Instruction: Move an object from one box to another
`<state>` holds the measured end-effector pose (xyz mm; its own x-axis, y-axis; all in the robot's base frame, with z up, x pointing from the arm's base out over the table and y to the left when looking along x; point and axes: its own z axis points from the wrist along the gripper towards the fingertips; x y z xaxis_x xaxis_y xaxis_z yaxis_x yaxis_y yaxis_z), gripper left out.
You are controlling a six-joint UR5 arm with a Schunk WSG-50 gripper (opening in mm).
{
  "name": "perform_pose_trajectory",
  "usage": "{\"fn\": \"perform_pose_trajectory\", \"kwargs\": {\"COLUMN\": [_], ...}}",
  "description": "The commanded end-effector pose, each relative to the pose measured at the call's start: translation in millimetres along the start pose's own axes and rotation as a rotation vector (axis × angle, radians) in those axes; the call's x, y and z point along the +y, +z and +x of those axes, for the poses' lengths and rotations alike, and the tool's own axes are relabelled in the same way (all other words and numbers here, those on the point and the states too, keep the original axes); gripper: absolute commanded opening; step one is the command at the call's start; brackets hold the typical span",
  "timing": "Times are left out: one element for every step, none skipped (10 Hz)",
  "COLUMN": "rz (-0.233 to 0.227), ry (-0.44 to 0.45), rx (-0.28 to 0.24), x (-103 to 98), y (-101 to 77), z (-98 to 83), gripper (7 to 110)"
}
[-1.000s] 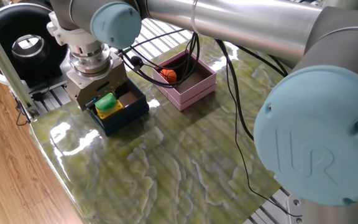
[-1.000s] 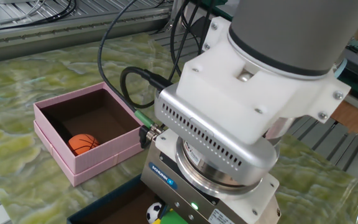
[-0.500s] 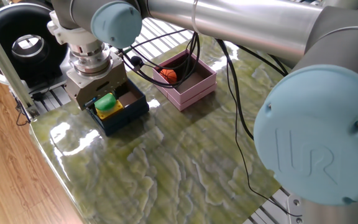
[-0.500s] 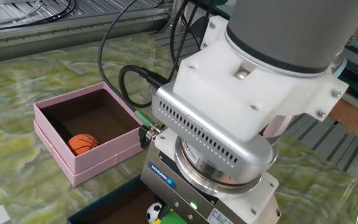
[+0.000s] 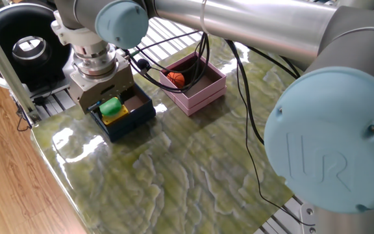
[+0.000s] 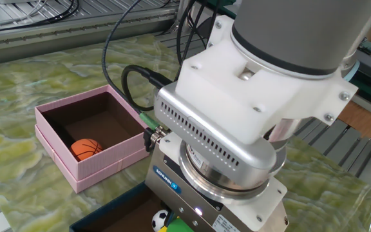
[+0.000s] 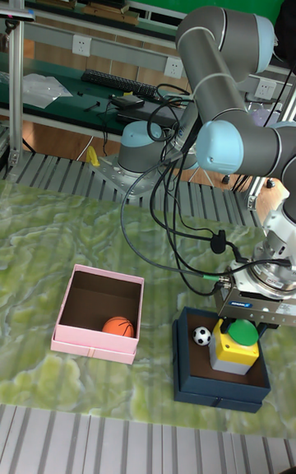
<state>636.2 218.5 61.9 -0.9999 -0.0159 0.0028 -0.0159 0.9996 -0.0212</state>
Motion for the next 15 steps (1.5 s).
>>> {"fn": "perform_pose_trajectory", "kwargs": {"rz": [-0.022, -0.024, -0.021, -0.019, -0.021, -0.021, -0.022, 0.005, 0.011, 0.002, -0.007, -0.017, -0.029, -0.023, -0.021], "ry": [0.046, 0.052, 0.055, 0.057, 0.057, 0.057, 0.057, 0.053, 0.04, 0.024, 0.006, -0.019, -0.029, -0.046, -0.065], "rx": [0.013, 0.013, 0.012, 0.009, 0.007, 0.005, 0.002, -0.007, -0.013, -0.016, -0.016, -0.022, -0.023, -0.021, -0.015], "x": [4, 4, 2, 1, 1, 1, 2, -4, -6, -3, -1, 2, 5, 2, 0], "y": [-4.1, -7.3, -10.5, -13.6, -15.0, -15.4, -12.9, -7.3, -3.6, -3.6, -4.4, -4.7, -4.9, -4.8, -4.1], "z": [1.6, 0.8, -0.5, -2.2, -3.2, -4.5, -5.7, -8.7, -10.7, -11.5, -11.4, -12.7, -12.9, -12.9, -11.4], "gripper": [7, 7, 7, 7, 7, 7, 7, 7, 7, 7, 7, 22, 22, 44, 44]}}
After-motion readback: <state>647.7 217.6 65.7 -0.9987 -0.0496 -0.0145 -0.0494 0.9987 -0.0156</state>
